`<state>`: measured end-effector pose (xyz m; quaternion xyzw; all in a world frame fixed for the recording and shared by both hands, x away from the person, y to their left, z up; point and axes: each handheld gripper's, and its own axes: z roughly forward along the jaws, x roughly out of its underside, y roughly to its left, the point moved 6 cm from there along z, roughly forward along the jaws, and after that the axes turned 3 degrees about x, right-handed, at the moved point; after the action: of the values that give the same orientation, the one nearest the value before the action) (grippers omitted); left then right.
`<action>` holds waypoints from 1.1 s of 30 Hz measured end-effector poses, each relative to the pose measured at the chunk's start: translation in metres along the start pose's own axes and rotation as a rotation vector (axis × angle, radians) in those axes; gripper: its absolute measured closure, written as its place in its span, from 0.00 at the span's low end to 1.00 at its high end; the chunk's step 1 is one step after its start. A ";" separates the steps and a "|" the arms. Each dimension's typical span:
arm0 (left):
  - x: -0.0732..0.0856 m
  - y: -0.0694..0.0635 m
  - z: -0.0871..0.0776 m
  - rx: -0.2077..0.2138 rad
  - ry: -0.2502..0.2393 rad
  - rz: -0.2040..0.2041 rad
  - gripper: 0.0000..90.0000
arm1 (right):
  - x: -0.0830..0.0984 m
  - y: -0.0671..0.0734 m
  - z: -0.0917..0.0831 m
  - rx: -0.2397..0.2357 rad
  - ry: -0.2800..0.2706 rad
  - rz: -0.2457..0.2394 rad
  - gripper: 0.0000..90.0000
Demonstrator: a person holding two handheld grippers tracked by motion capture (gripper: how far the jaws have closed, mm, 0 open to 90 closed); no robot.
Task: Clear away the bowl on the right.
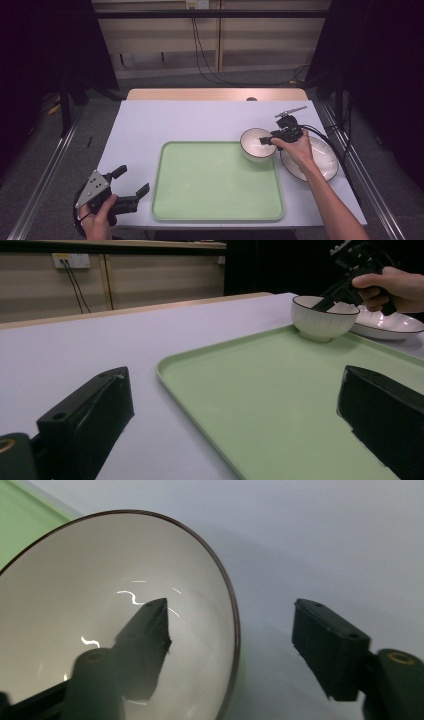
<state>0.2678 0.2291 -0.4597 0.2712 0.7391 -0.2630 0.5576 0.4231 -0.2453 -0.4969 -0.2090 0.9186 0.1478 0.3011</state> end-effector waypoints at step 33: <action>0.001 0.000 0.001 -0.006 0.002 -0.018 0.02 | -0.005 0.003 -0.050 0.169 -0.291 -0.059 0.04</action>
<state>0.2686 0.2282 -0.4609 0.2634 0.7428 -0.2654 0.5554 0.4005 -0.2617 -0.4548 -0.1862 0.8678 0.0901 0.4518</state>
